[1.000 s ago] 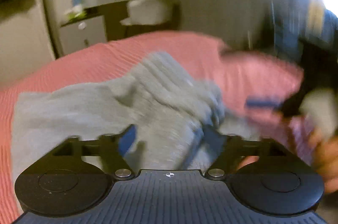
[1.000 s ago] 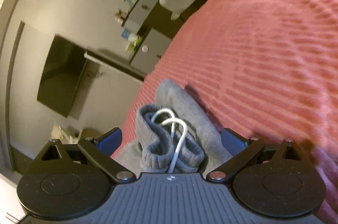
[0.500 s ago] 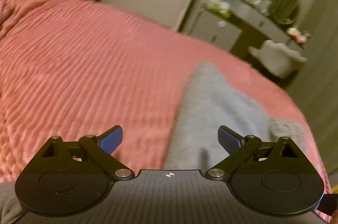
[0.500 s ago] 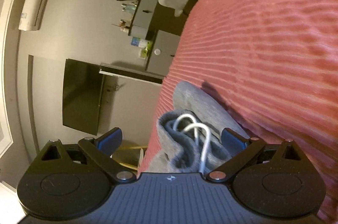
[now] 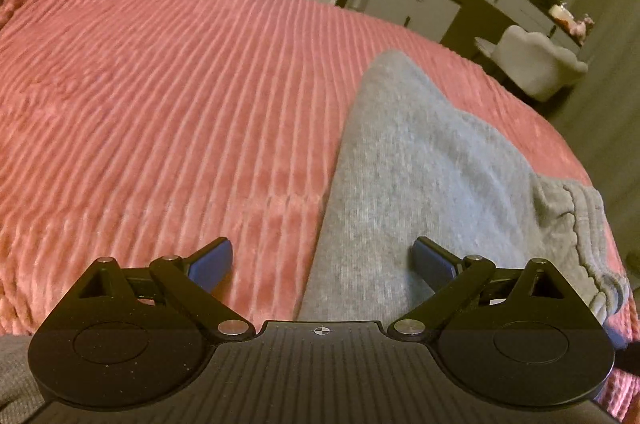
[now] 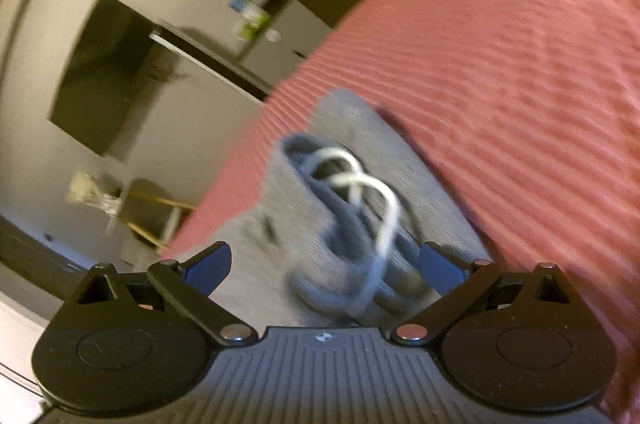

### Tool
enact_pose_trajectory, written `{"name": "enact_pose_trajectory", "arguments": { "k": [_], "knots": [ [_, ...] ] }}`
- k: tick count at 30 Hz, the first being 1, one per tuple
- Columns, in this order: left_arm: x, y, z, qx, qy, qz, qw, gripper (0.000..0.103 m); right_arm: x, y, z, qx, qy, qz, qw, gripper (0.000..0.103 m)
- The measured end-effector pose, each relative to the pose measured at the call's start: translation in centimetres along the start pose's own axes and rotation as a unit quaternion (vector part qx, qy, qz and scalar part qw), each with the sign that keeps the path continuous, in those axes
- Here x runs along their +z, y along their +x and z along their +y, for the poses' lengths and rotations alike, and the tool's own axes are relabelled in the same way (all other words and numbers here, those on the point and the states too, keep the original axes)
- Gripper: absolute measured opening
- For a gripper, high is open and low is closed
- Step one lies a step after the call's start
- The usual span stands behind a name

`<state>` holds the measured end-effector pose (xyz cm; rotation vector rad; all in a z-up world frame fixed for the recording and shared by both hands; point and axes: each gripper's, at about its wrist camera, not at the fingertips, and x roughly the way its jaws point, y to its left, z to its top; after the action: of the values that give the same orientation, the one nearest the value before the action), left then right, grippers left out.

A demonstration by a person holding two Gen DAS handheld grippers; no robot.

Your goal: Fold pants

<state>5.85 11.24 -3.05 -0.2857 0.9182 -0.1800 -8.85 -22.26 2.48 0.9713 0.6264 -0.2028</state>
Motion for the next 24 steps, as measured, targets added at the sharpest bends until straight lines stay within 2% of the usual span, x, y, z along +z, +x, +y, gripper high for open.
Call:
{"name": "enact_pose_trajectory", "arguments": {
  "k": [3,6,8,12,14,15,16,21,24],
  "knots": [
    [-0.1,0.5,0.3,-0.004,-0.008,0.007,0.9999,0.1,-0.5,0.3,-0.6,0.013,0.024,0.03,0.999,0.1],
    [0.0,0.7,0.4,-0.007,-0.014,0.013,0.9998,0.1,-0.4,0.4,0.1,0.014,0.021,0.012,1.0,0.1],
    [-0.1,0.7,0.6,-0.01,-0.017,0.016,0.9997,0.1,-0.6,0.7,-0.1,0.004,0.025,0.011,1.0,0.098],
    [-0.3,0.7,0.6,-0.01,-0.018,0.019,0.9996,0.1,-0.6,2.3,-0.3,-0.018,0.02,0.035,0.999,0.096],
    [-0.4,0.8,0.6,-0.008,-0.017,0.022,0.9996,0.1,-0.6,2.4,0.3,-0.025,0.012,0.028,0.999,0.09],
    [-0.5,0.8,0.6,-0.008,-0.018,0.024,0.9995,0.1,-0.7,2.4,0.5,-0.038,0.005,0.021,0.999,0.072],
    [-0.5,0.8,0.7,-0.008,-0.02,0.025,0.9994,0.1,-0.9,2.2,0.7,-0.046,-0.003,0.017,0.999,0.067],
    [-0.7,0.4,0.6,-0.006,-0.02,0.018,0.9996,0.1,-1.1,-0.3,2.0,-0.023,-0.015,-0.015,1.0,0.054],
    [-0.7,0.2,0.4,-0.002,-0.016,0.01,0.9998,0.1,-1.5,-2.0,3.3,0.0,-0.031,-0.033,0.999,0.052]
  ]
}}
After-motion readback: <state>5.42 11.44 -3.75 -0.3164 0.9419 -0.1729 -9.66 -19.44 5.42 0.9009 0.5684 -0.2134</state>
